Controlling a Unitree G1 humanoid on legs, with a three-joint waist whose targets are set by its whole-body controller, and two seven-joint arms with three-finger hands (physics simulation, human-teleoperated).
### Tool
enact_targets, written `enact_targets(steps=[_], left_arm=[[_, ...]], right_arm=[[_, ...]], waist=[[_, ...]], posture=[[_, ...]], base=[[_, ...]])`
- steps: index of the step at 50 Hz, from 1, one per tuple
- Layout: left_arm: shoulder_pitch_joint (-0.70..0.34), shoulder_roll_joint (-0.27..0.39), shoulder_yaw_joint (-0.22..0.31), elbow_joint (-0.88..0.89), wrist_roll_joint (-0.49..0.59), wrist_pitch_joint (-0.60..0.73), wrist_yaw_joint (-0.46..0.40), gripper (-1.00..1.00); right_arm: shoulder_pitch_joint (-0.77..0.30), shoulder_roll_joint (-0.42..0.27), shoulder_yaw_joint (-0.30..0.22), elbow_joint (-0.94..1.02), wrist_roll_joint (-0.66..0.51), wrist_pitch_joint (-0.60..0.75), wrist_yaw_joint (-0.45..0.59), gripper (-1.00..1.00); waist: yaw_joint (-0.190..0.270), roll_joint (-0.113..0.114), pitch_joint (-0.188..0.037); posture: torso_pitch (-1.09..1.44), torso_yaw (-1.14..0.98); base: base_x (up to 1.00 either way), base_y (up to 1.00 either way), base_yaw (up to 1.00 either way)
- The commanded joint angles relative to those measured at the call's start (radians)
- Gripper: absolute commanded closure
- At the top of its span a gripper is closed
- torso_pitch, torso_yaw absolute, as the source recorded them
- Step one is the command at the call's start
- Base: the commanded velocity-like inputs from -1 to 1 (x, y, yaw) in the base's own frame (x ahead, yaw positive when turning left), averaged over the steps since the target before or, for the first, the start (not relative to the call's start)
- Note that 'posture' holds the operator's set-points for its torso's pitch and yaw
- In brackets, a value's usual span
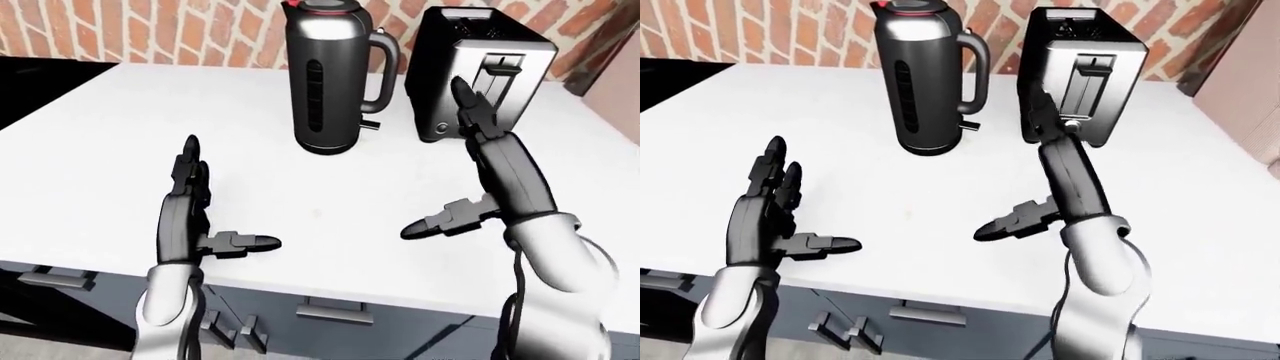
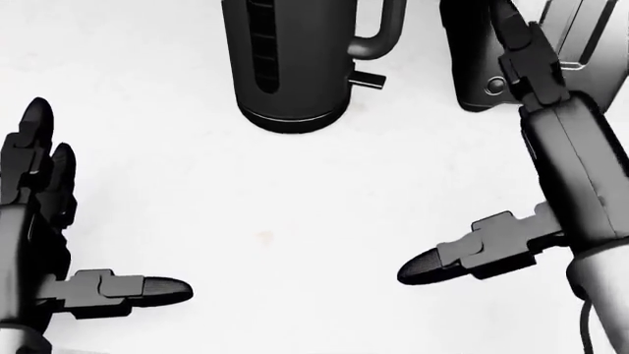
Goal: Press down the lever to turn on the electric kettle.
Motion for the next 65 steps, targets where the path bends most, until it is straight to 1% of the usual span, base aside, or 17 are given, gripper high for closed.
enact_targets(steps=[1, 2, 4, 6, 8, 12, 15, 21, 24, 28, 33, 36, 40, 46, 51, 57, 65], left_arm=[[-0.027, 0.008, 0.006, -0.053, -0.004, -0.010, 0.003, -1.00], [-0.041, 0.013, 0.009, -0.070, -0.006, 0.020, 0.003, -1.00], [-0.022, 0.009, 0.009, -0.050, -0.007, -0.020, 0.003, -1.00], [-0.022, 0.009, 0.010, -0.053, -0.008, -0.017, 0.004, -1.00], [-0.036, 0.014, 0.012, -0.065, -0.007, 0.007, 0.004, -1.00], [-0.027, 0.012, 0.011, -0.078, -0.004, 0.006, 0.004, -1.00], [-0.030, 0.013, 0.014, -0.077, -0.006, 0.008, 0.003, -1.00], [-0.031, 0.014, 0.019, -0.077, -0.009, 0.009, 0.004, -1.00], [-0.031, 0.015, 0.020, -0.074, -0.010, 0.007, 0.005, -1.00], [-0.032, 0.016, 0.022, -0.077, -0.012, 0.011, 0.006, -1.00], [-0.031, 0.016, 0.024, -0.079, -0.014, 0.011, 0.006, -1.00], [-0.031, 0.016, 0.022, -0.079, -0.013, 0.012, 0.007, -1.00], [-0.029, 0.015, 0.023, -0.079, -0.014, 0.009, 0.007, -1.00], [-0.026, 0.015, 0.024, -0.069, -0.016, -0.002, 0.007, -1.00], [-0.024, 0.015, 0.025, -0.061, -0.016, -0.012, 0.007, -1.00], [-0.024, 0.014, 0.023, -0.056, -0.016, -0.018, 0.009, -1.00], [-0.016, 0.012, 0.021, -0.063, -0.014, -0.016, 0.010, -1.00]], right_arm=[[-0.043, 0.009, 0.013, -0.012, -0.095, 0.004, 0.078, -1.00], [-0.056, 0.018, 0.015, -0.006, -0.121, 0.007, 0.104, -1.00], [-0.081, 0.030, 0.012, 0.005, -0.161, 0.006, 0.146, -1.00], [-0.105, 0.036, 0.017, 0.025, -0.197, -0.004, 0.199, -1.00], [-0.132, 0.041, 0.006, 0.038, -0.221, -0.004, 0.232, -1.00], [-0.157, 0.054, 0.005, 0.067, -0.265, -0.005, 0.302, -1.00], [-0.164, 0.055, -0.003, 0.079, -0.290, -0.011, 0.335, -1.00], [-0.208, 0.060, 0.010, 0.121, -0.392, -0.008, 0.459, -1.00], [-0.220, 0.069, 0.006, 0.139, -0.429, -0.016, 0.511, -1.00], [-0.265, 0.063, -0.007, 0.175, -0.472, -0.026, 0.585, -1.00], [-0.282, 0.073, 0.002, 0.179, -0.571, -0.040, 0.712, -1.00], [-0.310, 0.081, -0.010, 0.184, -0.616, -0.059, 0.768, -1.00], [-0.354, 0.094, -0.009, 0.194, -0.693, -0.087, 0.860, -1.00], [-0.373, 0.127, -0.007, 0.217, -0.741, -0.136, 0.889, -1.00], [-0.363, 0.146, 0.000, 0.241, -0.755, -0.173, 0.872, -1.00], [-0.344, 0.150, 0.004, 0.283, -0.741, -0.207, 0.836, -1.00], [-0.341, 0.174, 0.021, 0.319, -0.788, -0.242, 0.843, -1.00]], waist=[[0.000, 0.004, -0.016], [-0.001, 0.005, -0.016], [-0.001, 0.007, -0.015], [-0.001, 0.009, -0.014], [-0.001, 0.012, -0.014], [-0.002, 0.015, -0.013], [-0.002, 0.016, -0.014], [-0.004, 0.019, -0.013], [-0.005, 0.021, -0.012], [-0.006, 0.022, -0.012], [-0.007, 0.024, -0.009], [-0.008, 0.025, -0.009], [-0.010, 0.028, -0.006], [-0.012, 0.031, -0.004], [-0.013, 0.033, -0.004], [-0.013, 0.034, -0.005], [-0.014, 0.036, -0.005]], posture=[[0.00, 0.00], [0.00, 0.00], [0.00, 0.00], [0.00, 0.00], [0.00, 0.00], [0.00, 0.00], [0.00, 0.00], [0.00, 0.00], [0.00, 0.00], [0.00, 0.00], [0.00, 0.00], [0.00, 0.00], [0.00, 0.00], [0.00, 0.00], [0.00, 0.00], [0.00, 0.00], [0.00, 0.00]], base=[[0.00, 0.00, 0.00], [0.00, 0.00, 0.00], [0.00, 0.00, 0.00], [0.00, 0.00, 0.00], [0.00, 0.00, 0.00], [0.00, 0.00, 0.00], [0.00, 0.00, 0.00], [0.00, 0.00, 0.00], [0.00, 0.00, 0.00], [0.00, 0.00, 0.00], [0.00, 0.00, 0.00], [0.00, 0.00, 0.00], [0.00, 0.00, 0.00], [0.00, 0.00, 0.00], [0.00, 0.00, 0.00], [0.00, 0.00, 0.00], [0.00, 0.00, 0.00]])
